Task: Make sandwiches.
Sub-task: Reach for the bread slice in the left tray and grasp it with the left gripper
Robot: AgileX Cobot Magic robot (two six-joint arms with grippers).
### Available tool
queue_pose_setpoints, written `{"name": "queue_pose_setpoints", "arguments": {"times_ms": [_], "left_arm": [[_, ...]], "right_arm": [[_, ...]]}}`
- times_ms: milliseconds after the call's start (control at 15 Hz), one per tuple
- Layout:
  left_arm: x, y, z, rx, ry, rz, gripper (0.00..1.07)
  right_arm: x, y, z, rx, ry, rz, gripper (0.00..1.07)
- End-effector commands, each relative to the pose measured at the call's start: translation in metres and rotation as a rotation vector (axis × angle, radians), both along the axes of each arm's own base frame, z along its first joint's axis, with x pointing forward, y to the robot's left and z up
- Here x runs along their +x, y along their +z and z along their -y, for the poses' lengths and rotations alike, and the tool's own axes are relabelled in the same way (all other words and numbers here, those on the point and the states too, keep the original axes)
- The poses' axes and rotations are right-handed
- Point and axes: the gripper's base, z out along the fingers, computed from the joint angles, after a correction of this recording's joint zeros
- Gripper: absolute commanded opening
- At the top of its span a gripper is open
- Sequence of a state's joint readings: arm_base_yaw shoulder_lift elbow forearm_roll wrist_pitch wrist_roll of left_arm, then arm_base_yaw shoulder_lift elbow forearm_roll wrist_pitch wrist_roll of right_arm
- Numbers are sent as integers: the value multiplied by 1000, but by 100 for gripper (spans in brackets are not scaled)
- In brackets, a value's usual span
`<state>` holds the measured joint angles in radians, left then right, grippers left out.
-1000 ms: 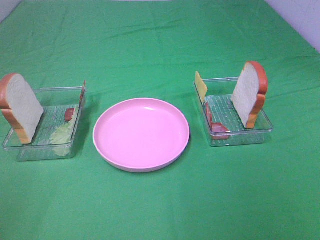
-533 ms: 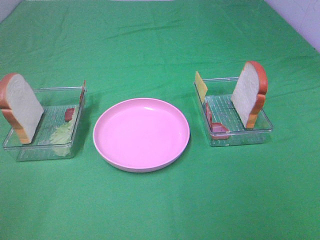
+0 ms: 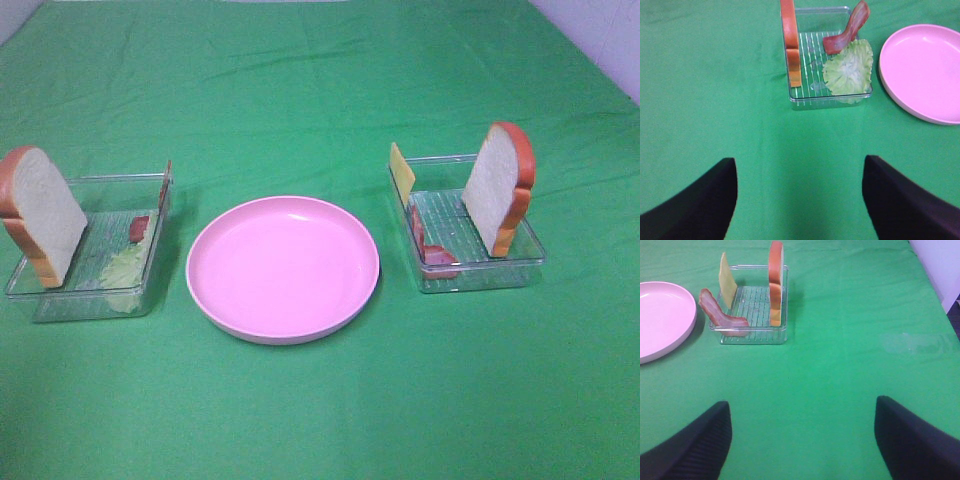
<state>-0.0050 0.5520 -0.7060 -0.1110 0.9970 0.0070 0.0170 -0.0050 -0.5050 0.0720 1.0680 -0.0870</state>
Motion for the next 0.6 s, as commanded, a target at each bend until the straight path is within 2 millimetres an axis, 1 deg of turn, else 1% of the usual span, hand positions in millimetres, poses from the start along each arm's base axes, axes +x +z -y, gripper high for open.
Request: {"name": "queue_pose_setpoints", "arguments": {"times_ms": [67, 133, 200, 267, 333, 467, 533, 600], "left_arm": [[50, 8, 0, -8, 11, -112, 68], [60, 9, 0, -4, 6, -132, 68], [82, 10, 0, -3, 7, -177, 68], [131, 5, 0, 0, 3, -274, 68], [141, 5, 0, -1, 3, -285, 68], [182, -6, 0, 4, 0, -355, 68], [192, -9, 0, 5, 0, -371, 68], [219, -19, 0, 6, -1, -407, 68]], "right_arm": [[-2, 1, 0, -10, 3, 26, 75], [-2, 1, 0, -10, 3, 26, 75], [-2, 1, 0, -10, 3, 26, 75], [-2, 1, 0, -10, 3, 26, 75], [-2, 1, 0, -10, 3, 26, 75], [-2, 1, 0, -10, 3, 26, 75], [-2, 1, 0, -10, 3, 26, 75], [-2, 1, 0, -10, 3, 26, 75]]}}
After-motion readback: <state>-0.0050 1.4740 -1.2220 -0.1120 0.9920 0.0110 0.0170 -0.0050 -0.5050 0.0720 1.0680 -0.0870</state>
